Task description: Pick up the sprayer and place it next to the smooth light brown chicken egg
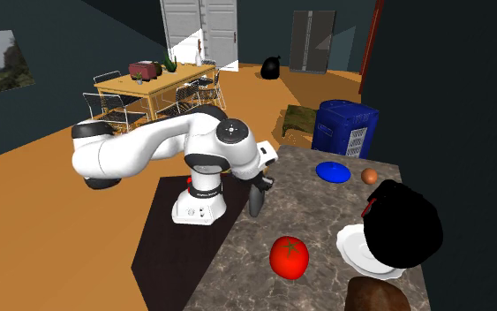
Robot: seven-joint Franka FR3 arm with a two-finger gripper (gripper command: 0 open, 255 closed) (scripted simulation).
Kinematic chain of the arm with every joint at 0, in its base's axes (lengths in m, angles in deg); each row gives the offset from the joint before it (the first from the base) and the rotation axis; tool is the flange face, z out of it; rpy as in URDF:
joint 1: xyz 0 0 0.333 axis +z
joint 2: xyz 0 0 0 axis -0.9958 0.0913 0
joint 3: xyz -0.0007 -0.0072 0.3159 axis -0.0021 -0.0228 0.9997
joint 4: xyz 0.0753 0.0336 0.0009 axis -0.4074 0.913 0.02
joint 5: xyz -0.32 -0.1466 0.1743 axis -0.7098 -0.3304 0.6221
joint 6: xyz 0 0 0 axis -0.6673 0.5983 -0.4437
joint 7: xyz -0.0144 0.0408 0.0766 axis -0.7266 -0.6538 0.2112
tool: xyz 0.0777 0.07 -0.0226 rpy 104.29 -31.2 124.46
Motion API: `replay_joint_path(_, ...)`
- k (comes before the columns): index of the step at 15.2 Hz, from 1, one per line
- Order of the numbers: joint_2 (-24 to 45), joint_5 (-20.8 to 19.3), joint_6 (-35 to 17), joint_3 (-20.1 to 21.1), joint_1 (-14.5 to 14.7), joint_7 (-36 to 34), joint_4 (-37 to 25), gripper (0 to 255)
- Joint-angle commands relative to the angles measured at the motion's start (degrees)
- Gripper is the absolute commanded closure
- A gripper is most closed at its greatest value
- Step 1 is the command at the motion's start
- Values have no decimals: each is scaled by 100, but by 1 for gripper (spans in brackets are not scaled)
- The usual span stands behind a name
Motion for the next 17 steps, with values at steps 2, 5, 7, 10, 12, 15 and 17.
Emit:
replay_joint_path(2,-46,298,126,336,123,-104,-125,255)
replay_joint_path(5,-58,552,221,627,261,-205,-258,255)
replay_joint_path(7,-54,715,280,814,355,-270,-352,255)
replay_joint_path(10,-34,950,365,1084,497,-365,-503,255)
replay_joint_path(12,-11,1099,419,1255,592,-426,-609,255)
replay_joint_path(15,38,1314,497,1501,731,-513,-776,255)
replay_joint_path(17,79,1450,548,1657,823,-568,-892,255)
